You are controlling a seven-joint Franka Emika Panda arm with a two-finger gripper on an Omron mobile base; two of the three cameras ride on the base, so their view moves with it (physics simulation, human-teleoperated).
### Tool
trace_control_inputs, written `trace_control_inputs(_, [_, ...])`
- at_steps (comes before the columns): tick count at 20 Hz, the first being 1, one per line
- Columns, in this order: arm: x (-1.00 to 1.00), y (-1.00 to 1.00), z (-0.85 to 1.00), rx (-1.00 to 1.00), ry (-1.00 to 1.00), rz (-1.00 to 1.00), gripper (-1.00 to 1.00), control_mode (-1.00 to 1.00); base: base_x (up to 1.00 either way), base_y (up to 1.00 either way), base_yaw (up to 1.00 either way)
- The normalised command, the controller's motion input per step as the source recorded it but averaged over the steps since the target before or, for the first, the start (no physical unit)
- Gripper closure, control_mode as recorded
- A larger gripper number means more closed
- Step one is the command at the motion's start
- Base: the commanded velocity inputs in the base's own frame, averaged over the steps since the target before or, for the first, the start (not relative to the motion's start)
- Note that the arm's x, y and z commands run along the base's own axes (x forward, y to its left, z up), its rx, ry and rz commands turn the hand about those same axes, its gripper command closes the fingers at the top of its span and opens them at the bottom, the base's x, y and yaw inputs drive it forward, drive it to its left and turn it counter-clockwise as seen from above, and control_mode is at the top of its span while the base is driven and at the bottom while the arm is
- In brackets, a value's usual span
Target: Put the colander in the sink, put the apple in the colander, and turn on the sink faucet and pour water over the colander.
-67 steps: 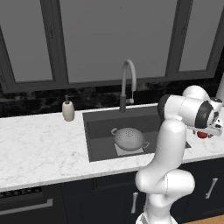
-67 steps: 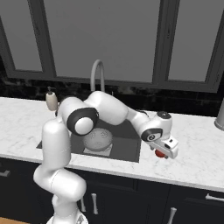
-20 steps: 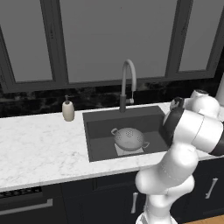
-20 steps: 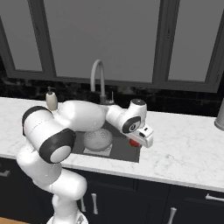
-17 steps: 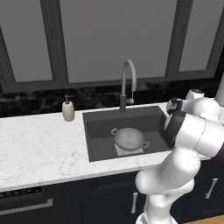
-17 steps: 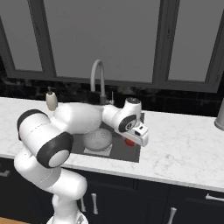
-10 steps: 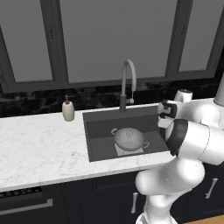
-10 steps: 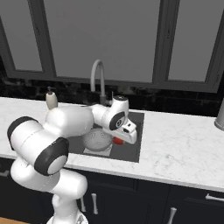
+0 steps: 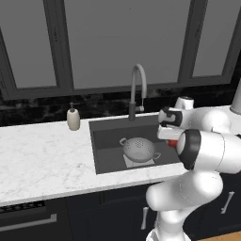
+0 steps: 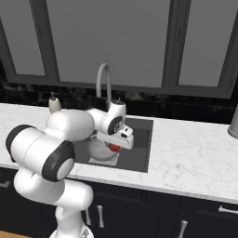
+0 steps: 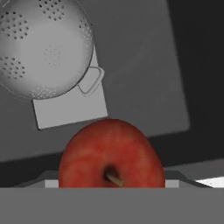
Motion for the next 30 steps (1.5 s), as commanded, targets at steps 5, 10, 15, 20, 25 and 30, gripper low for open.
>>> trace_control_inputs(5, [0.14,0.31,0.0,0.04,0.07,0.11,1.0,-1.0,0.0,0.0,0.0])
trace_control_inputs(10, [0.05,0.04,-0.02,0.0,0.02,0.01,1.0,-1.0,0.0,0.0,0.0])
trace_control_inputs(15, [0.0,0.02,-0.12,0.0,0.0,0.0,1.0,-1.0,0.0,0.0,0.0])
trace_control_inputs(20, [0.0,0.01,-0.2,0.0,0.0,0.0,1.0,-1.0,0.0,0.0,0.0])
trace_control_inputs(25, [0.06,0.06,-0.1,0.0,0.0,0.0,1.0,-1.0,0.0,0.0,0.0])
trace_control_inputs(30, [0.21,0.11,-0.11,0.0,0.0,0.0,1.0,-1.0,0.0,0.0,0.0])
